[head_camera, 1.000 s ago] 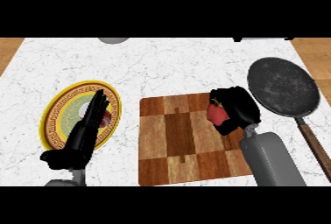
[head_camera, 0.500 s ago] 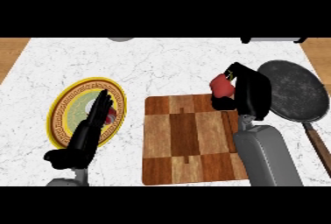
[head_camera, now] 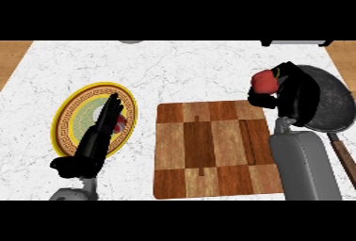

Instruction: Pick the bell pepper from the cutting board and place it in the pan

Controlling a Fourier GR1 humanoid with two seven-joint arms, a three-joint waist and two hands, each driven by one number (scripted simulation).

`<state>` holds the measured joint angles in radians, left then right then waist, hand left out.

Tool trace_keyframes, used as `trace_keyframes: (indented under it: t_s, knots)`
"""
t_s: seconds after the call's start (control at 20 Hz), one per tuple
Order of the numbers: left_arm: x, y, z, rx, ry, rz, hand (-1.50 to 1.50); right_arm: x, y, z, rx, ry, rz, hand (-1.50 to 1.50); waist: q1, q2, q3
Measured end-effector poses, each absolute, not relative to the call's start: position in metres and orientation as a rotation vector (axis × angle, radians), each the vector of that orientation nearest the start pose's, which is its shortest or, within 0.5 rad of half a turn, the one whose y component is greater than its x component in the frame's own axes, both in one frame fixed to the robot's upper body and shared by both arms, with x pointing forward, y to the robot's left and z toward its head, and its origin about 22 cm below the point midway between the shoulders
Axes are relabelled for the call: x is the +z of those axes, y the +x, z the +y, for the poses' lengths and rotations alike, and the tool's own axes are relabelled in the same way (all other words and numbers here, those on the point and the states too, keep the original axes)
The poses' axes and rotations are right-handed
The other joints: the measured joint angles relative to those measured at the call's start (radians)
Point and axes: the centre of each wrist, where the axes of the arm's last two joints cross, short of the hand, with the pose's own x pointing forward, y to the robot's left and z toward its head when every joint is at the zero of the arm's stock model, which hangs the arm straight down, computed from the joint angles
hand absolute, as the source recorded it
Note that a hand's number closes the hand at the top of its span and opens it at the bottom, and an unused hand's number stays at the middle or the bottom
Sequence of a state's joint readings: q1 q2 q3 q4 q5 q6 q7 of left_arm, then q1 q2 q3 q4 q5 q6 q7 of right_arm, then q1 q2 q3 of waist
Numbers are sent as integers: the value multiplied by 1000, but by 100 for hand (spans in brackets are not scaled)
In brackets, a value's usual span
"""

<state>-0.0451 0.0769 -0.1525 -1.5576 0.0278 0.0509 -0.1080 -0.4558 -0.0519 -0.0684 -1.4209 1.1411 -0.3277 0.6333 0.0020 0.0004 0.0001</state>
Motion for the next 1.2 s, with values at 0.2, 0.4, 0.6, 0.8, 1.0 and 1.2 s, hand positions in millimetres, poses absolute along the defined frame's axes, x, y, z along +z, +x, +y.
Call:
trace_keyframes:
  t_s: [0.2, 0.4, 0.6, 0.8, 1.0, 1.2]
  knots:
    - [10, 248, 207, -138, -64, -1699, 0, 74, 347, -252, 173, -1338, -1305, 150, 5, 2, 1]
    - [8, 244, 202, -138, -71, -1697, 0, 58, 352, -292, 167, -1486, -1275, 150, 9, 3, 1]
    - [5, 244, 198, -145, -71, -1698, 0, 54, 363, -330, 77, -1554, -1290, 150, 15, 7, 2]
    - [9, 246, 196, -141, -77, -1705, 0, 49, 371, -364, 21, -1571, -1301, 150, 22, 9, 2]
    - [14, 249, 193, -150, -89, -1705, 0, 50, 373, -396, -6, -1583, -1307, 150, 29, 12, 3]
    - [15, 249, 191, -159, -104, -1711, 0, 38, 369, -413, 41, -1466, -1173, -150, 44, 17, 3]
